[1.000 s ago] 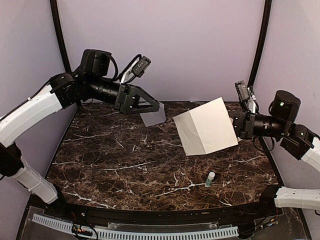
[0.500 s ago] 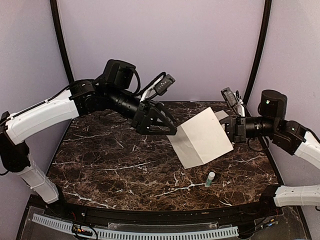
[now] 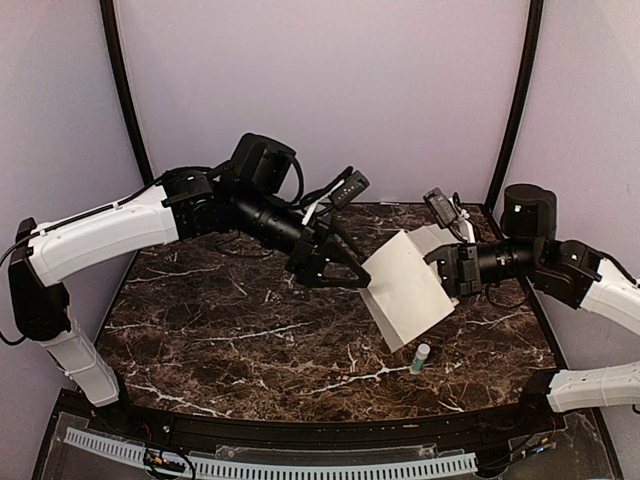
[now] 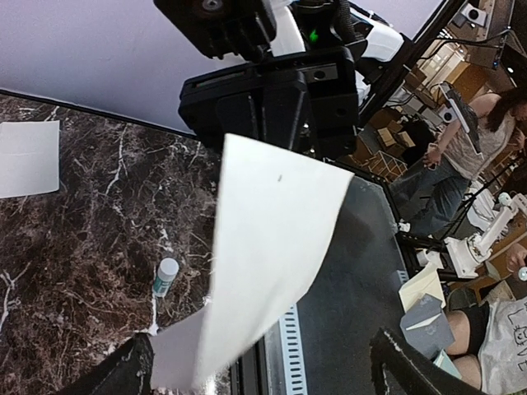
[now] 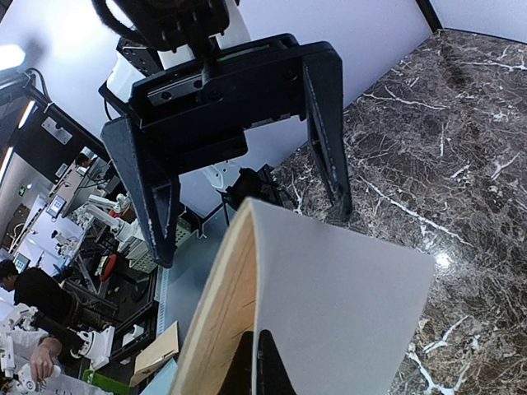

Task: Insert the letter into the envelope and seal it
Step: Fold the letter.

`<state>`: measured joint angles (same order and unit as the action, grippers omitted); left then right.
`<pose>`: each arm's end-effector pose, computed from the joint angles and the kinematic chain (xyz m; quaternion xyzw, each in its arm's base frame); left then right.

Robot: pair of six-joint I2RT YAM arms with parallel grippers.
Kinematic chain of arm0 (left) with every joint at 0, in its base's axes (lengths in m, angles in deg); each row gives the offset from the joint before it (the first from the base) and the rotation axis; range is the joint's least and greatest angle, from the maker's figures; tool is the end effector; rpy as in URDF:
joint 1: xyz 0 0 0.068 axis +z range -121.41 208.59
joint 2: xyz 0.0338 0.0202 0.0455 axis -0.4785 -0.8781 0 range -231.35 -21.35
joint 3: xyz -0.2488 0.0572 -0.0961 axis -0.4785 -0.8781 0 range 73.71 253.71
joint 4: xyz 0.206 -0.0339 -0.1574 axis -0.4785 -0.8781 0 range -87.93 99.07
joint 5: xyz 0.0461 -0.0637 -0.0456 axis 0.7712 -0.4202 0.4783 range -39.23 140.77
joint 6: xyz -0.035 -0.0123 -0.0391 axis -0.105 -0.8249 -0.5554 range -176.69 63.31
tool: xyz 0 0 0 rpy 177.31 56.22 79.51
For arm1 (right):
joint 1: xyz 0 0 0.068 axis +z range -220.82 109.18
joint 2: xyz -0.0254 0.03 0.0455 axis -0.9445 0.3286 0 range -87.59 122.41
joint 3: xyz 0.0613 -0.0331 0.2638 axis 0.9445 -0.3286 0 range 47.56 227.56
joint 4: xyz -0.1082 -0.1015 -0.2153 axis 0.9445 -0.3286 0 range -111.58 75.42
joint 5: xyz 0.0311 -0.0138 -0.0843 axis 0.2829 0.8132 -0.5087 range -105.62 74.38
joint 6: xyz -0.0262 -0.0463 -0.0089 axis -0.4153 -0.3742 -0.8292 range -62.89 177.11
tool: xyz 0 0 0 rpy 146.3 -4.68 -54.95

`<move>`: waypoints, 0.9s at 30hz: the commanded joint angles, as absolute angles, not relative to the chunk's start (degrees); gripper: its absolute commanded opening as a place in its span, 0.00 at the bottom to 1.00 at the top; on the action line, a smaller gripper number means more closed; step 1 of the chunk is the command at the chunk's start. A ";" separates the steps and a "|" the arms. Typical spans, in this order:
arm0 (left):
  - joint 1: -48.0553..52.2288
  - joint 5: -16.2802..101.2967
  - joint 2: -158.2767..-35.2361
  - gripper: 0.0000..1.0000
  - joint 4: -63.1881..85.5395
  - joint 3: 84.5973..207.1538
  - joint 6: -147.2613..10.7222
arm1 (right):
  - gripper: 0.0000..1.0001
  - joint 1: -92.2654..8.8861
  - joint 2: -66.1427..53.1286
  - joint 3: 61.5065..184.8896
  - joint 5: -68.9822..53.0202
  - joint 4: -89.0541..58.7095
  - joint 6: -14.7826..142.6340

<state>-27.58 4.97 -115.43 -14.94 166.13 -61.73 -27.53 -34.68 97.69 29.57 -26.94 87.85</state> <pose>0.1873 -0.3252 0.3868 0.5233 0.6141 -0.5332 0.2544 0.1312 0.1583 0.3461 -0.3122 0.7033 0.5814 0.2643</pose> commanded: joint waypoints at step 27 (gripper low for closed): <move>-28.94 4.56 -111.58 0.72 -15.62 162.37 -60.24 | 0.00 -23.68 -35.37 97.84 28.76 -24.30 88.70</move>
<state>-28.54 6.48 -112.88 -14.76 163.05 -61.23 -24.29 -35.82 97.15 29.11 -26.89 89.14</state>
